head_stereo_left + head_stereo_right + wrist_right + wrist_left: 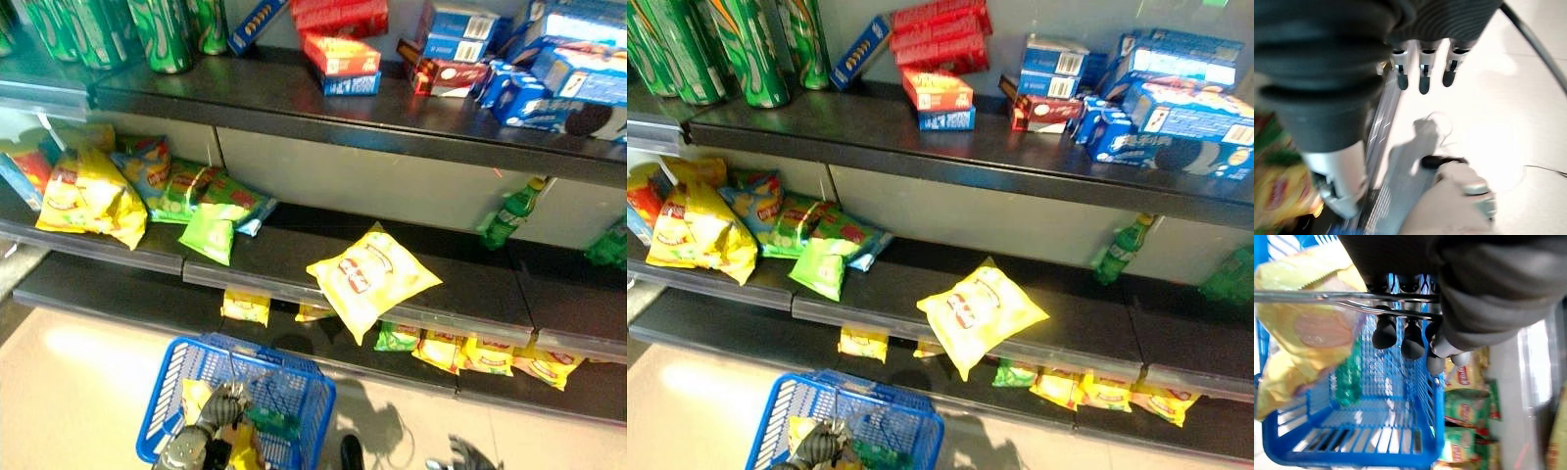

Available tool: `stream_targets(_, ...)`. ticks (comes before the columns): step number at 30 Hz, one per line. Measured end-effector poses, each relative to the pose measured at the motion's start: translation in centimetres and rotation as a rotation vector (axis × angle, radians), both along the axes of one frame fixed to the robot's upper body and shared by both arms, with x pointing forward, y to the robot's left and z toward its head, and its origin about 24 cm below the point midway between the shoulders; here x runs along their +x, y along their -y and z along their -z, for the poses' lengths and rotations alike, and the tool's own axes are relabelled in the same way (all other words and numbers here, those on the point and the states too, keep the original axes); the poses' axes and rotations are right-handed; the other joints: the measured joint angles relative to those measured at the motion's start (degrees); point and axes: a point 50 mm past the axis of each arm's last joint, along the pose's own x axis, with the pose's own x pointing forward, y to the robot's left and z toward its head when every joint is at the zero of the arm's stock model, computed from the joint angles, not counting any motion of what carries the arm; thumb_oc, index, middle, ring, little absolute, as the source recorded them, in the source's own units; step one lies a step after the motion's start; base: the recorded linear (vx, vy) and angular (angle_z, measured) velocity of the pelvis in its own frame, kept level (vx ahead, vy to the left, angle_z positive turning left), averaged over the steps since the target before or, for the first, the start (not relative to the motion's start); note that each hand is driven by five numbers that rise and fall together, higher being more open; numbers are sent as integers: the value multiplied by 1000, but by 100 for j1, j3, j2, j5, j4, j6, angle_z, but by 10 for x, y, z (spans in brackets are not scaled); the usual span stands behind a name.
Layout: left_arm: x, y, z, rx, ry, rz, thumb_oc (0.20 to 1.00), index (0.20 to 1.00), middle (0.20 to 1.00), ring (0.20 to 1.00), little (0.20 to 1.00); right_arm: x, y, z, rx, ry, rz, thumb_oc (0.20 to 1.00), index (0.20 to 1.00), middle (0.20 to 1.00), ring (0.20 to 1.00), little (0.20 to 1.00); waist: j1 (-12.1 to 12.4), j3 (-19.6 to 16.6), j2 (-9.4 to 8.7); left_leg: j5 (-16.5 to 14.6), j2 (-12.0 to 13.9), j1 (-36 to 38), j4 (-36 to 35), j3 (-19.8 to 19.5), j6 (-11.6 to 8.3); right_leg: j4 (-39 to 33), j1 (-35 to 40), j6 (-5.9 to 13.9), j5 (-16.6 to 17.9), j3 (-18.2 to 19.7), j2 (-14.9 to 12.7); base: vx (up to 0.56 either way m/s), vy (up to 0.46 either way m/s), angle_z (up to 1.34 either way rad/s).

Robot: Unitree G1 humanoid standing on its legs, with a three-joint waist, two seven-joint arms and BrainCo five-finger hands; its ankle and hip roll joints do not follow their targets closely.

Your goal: Pick up the snacks into the basket

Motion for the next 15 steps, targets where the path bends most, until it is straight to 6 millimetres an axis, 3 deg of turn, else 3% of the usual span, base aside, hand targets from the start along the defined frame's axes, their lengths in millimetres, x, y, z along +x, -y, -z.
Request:
stream_targets(1, -7, -2, 4, 0, -17, -10, 200, 200, 200, 200, 200, -13, 2, 3, -9, -34, 14, 1000, 1000, 1000, 1000, 1000, -7, -66, 8, -6, -48, 6, -13, 35, 32, -62, -1, 104, 7, -68, -39, -29, 58, -37)
stream_targets(3, -11, -7, 9, 11, -36, -46, 200, 200, 200, 200, 200, -9, 0, 3, -17, -28, 20, 1000, 1000, 1000, 1000, 1000, 44, -80, 24, 8, 23, 75, -10, 240, 65, -123, 8, 183, -64, -491, -191, -18, 14, -55)
stream_targets(4, -20, -12, 15, 24, -72, -79, 200, 200, 200, 200, 200, -10, -1, 3, -19, -30, 23, 1000, 1000, 1000, 1000, 1000, 94, -95, 129, -2, 144, 78, -44, 391, 126, -13, -21, 282, -160, -984, -298, -1, -4, -49)
stream_targets(5, -16, -11, 16, 35, -73, -83, 200, 200, 200, 200, 200, -11, 0, 3, -23, -35, 25, 1000, 1000, 1000, 1000, 1000, 126, -97, 176, -20, 207, 107, -67, 387, 127, 139, -37, 295, -158, -1204, -327, 20, -42, -33)
stream_targets(7, -30, -17, 26, 61, -138, -123, 200, 200, 200, 200, 200, -12, 0, 3, -25, -37, 26, 1000, 1000, 1000, 1000, 1000, 138, -155, 256, 7, 393, 210, -158, 347, 54, 710, 144, 419, -268, -1187, -367, 86, -148, -3)
stream_targets(9, -45, -20, 37, 69, -213, -189, 200, 200, 200, 200, 200, -15, 0, 4, -26, -44, 24, 1000, 1000, 1000, 1000, 1000, 164, -369, 270, 65, 501, 342, -337, 275, -98, 573, 538, 475, -465, -1118, -327, 113, -183, -10)
stream_targets(10, -62, -28, 43, 89, -276, -227, 200, 200, 200, 200, 200, -9, -3, 3, -22, -31, 16, 1000, 1000, 1000, 1000, 1000, 282, -544, 102, 131, 465, 400, -490, 216, -219, 20, 822, 185, -573, -1080, -356, 93, -158, -24)
stream_targets(15, -68, -8, 52, 62, -345, -230, 200, 200, 200, 200, 200, -4, 12, -2, -65, -20, 6, 1000, 1000, 1000, 1000, 1000, 285, -827, 433, 311, 747, 457, -620, -315, -509, -509, 1265, -16, -367, -1320, 36, 65, -134, 21)
